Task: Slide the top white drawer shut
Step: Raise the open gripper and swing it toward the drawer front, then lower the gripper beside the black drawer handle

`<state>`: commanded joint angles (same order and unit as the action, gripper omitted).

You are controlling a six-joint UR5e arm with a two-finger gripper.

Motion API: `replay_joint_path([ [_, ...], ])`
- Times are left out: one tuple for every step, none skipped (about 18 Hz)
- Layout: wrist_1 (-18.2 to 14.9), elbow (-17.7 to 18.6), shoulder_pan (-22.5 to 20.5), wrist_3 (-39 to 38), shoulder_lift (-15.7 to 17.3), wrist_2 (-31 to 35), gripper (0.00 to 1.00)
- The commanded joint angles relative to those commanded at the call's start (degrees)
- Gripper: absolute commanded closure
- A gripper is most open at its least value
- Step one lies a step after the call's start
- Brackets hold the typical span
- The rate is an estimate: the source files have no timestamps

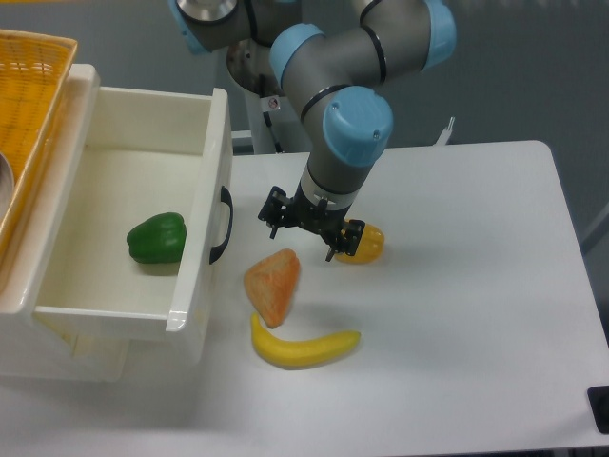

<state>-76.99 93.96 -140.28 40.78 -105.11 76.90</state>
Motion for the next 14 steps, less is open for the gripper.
replay_joint_path([
  [0.0,0.09,0.0,-0.61,-0.35,-0.09,0.0],
  [0.09,0.0,0.26,-1.75,-0.79,-0.09,0.0],
  [0.26,0.0,0.7,-2.72,-0.97,0.0,0.0],
  [0.26,0.09,1.05,-3.25,-1.32,0.0,0.0],
  [0.26,0.17,1.23,-3.34,-1.58,0.09,0.0],
  [0.18,0.26,1.32,-3.34,-1.67,0.0,0.0],
  [0.17,0.44,1.32,-3.34,-1.93,-0.09,0.0],
  [0.09,0.44,1.76,-3.34,-2.11,-0.09,0.0],
  [0.17,0.35,2.37,-3.34,-2.2,-0.09,0.0],
  [0.26,0.35,2.55,-3.34,-2.46,0.0,0.0],
  [0.26,0.35,2.55,-3.34,-2.55,0.0,0.0],
  [0.18,0.35,2.64,-3.34,-2.55,0.0,0.0],
  [0.17,0.44,2.64,-3.34,-2.64,0.0,0.0],
  [0.17,0.44,2.64,-3.34,-2.73,0.0,0.0],
])
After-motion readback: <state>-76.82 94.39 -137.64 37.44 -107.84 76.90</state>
